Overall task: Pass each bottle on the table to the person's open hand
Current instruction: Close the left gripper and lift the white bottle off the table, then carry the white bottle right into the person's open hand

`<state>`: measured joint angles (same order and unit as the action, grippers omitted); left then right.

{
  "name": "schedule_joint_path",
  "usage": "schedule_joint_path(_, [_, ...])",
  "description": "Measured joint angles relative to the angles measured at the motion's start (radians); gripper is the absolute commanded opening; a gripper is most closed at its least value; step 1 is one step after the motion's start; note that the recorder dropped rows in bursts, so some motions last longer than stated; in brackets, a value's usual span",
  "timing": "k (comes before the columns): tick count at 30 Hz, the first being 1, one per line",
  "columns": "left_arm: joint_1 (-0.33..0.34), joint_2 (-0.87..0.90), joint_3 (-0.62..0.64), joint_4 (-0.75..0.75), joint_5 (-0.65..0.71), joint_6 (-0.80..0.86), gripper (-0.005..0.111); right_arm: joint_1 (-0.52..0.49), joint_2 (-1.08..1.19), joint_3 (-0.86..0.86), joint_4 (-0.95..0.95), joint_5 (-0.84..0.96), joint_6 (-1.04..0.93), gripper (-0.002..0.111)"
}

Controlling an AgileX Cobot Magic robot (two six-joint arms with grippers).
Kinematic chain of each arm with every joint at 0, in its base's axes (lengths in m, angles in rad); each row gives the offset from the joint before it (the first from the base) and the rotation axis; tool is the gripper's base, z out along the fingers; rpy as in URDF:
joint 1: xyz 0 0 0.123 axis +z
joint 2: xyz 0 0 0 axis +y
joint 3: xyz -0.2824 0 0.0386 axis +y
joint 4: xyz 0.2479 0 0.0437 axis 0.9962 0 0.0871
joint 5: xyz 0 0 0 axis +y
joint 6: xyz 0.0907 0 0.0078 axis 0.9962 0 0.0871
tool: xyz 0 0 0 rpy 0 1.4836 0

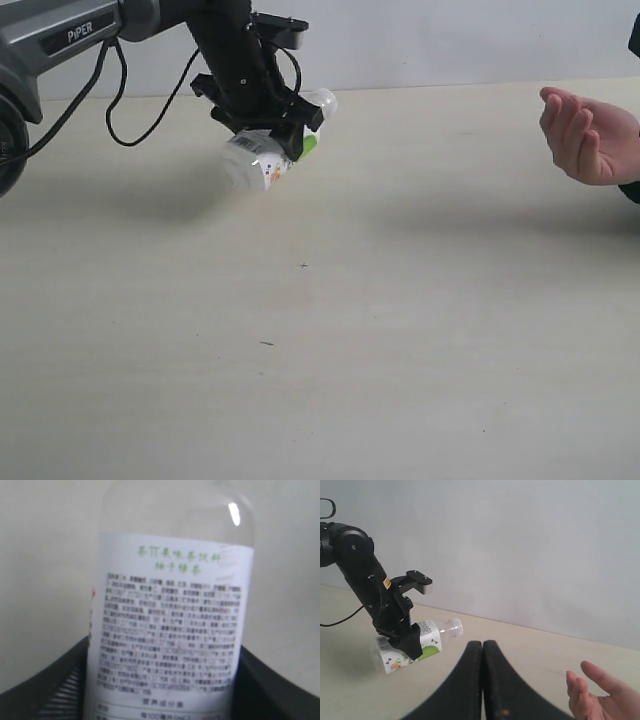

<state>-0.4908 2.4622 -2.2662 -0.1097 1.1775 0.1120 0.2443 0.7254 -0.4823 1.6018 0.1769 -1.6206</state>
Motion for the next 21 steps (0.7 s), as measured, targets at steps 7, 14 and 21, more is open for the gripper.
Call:
schedule_joint_path(7, [-0.052,0.0,0.0,0.0,-0.009,-0.112,0.0,0.0,0.0,0.0,0.0,0.0,0.0,0.0])
schedule_joint_path(14, [-0.103,-0.023,0.0,-0.004,-0.033,-0.191,0.0,0.0,0.0,0.0,0.0,0.0,0.0,0.0])
schedule_joint_path(21, [-0.14,-0.072,0.0,-0.004,-0.063,-0.262,0.0,0.0,0.0,0.0,0.0,0.0,0.0,0.0])
